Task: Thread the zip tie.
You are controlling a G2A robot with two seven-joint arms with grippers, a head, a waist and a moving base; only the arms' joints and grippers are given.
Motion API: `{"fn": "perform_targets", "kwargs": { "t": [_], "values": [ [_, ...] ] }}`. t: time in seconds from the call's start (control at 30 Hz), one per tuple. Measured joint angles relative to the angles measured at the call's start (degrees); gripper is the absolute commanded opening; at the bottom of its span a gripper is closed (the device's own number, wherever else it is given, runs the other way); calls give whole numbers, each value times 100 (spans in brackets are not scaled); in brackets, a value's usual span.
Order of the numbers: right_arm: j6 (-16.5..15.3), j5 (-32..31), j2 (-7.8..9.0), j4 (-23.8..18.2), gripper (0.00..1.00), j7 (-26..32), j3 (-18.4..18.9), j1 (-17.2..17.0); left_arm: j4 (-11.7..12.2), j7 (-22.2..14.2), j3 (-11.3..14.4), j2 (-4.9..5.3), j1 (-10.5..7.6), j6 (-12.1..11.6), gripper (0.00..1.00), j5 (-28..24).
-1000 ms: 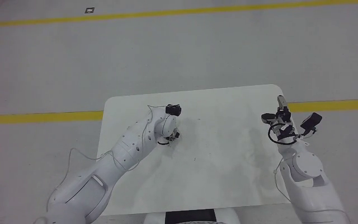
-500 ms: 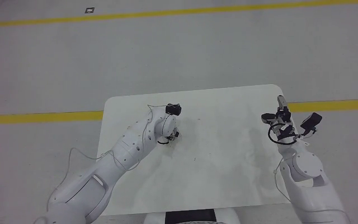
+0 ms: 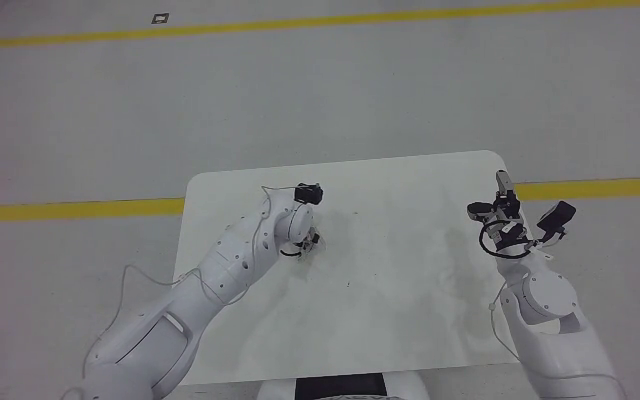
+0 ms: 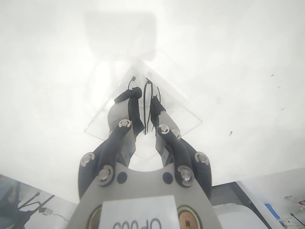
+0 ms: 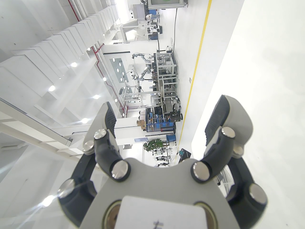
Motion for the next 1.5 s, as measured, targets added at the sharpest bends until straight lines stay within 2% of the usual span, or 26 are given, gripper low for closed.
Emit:
{"fn": "perform_targets", "kwargs": {
  "t": [0.73, 0.87, 1.03, 1.3, 1.37, 1.5],
  "values": [
    [0, 0, 0, 0, 100, 0, 0, 0, 195, 29, 85, -74, -26, -46, 15, -33],
    [0, 0, 0, 0, 100, 0, 0, 0, 226, 47, 85, -85, -32, -46, 12, -55],
    [0, 0, 0, 0, 100, 0, 0, 0, 262, 68, 74, -95, -37, -66, 0, -101],
    [0, 0, 0, 0, 100, 0, 0, 0, 308, 78, 59, -102, -54, -74, 0, -117],
    [0, 0, 0, 0, 100, 0, 0, 0, 288, 65, 50, -100, -64, -65, 0, -110],
    [0, 0, 0, 0, 100, 0, 0, 0, 94, -4, 0, -64, -73, 11, 0, -8]
  ]
}}
